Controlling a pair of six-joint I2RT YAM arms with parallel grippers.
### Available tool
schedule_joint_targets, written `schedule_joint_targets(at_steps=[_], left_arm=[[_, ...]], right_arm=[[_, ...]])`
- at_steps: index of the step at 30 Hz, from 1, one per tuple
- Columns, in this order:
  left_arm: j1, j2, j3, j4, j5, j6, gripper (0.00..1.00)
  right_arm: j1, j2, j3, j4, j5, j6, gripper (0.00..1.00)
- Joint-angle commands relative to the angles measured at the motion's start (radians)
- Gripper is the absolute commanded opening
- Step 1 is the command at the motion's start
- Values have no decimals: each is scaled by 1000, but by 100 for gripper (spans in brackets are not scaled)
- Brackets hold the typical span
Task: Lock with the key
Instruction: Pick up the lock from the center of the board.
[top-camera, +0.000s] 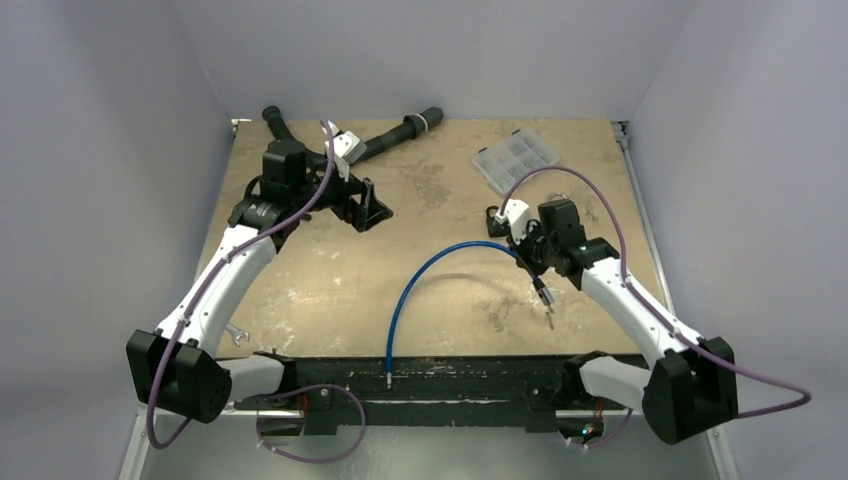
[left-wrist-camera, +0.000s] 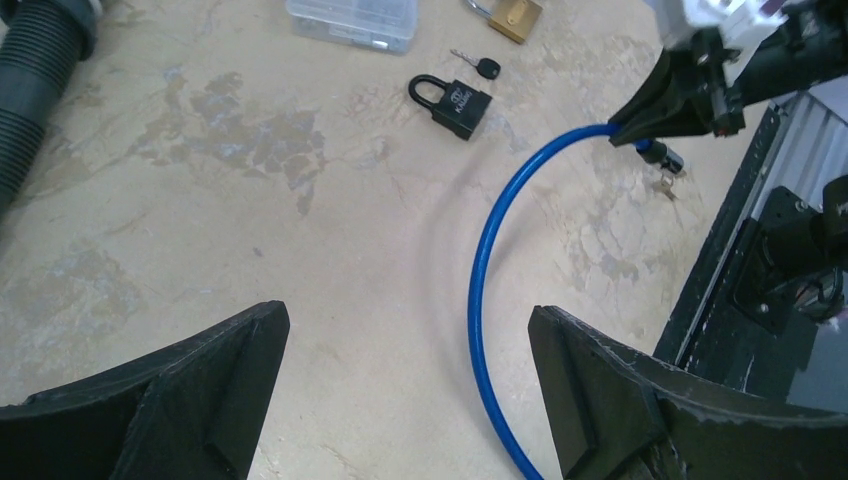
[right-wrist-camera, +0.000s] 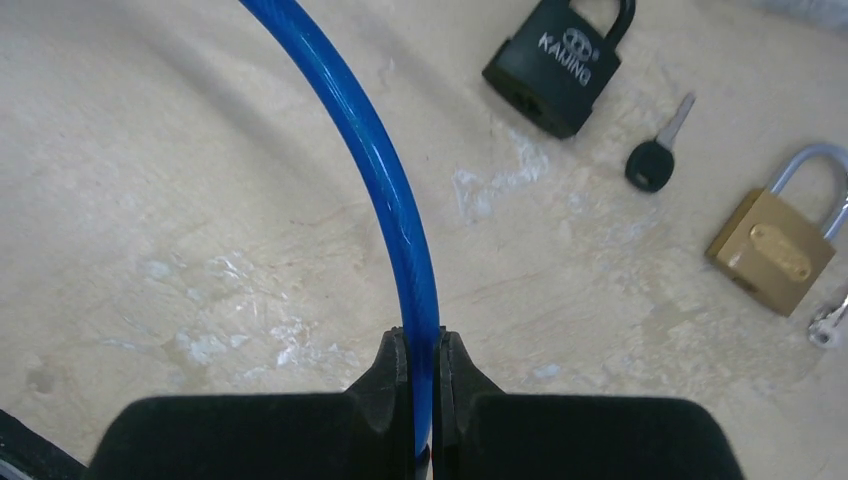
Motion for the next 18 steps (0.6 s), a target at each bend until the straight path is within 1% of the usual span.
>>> schedule_joint_targets(at_steps=[1, 4, 7, 9, 11, 18], left_arm=[[5, 8, 4, -13, 109, 120, 100], [-23, 18, -4, -2, 128, 174, 99], [-90, 36, -14, -4, 103, 216, 97], [-132, 40, -40, 29, 87, 208, 95], [-153, 46, -61, 76, 90, 173, 94], [-223, 99, -38, 60, 111, 173, 92]], right_arm=[[25, -113, 52, 105, -93, 27, 0], [54, -173, 63, 128, -121, 28, 0], [94, -207, 81, 136, -129, 36, 0], [121, -229, 90, 148, -132, 45, 0], [149, -237, 103, 155, -134, 55, 0], [184, -236, 156, 175, -131, 99, 0]])
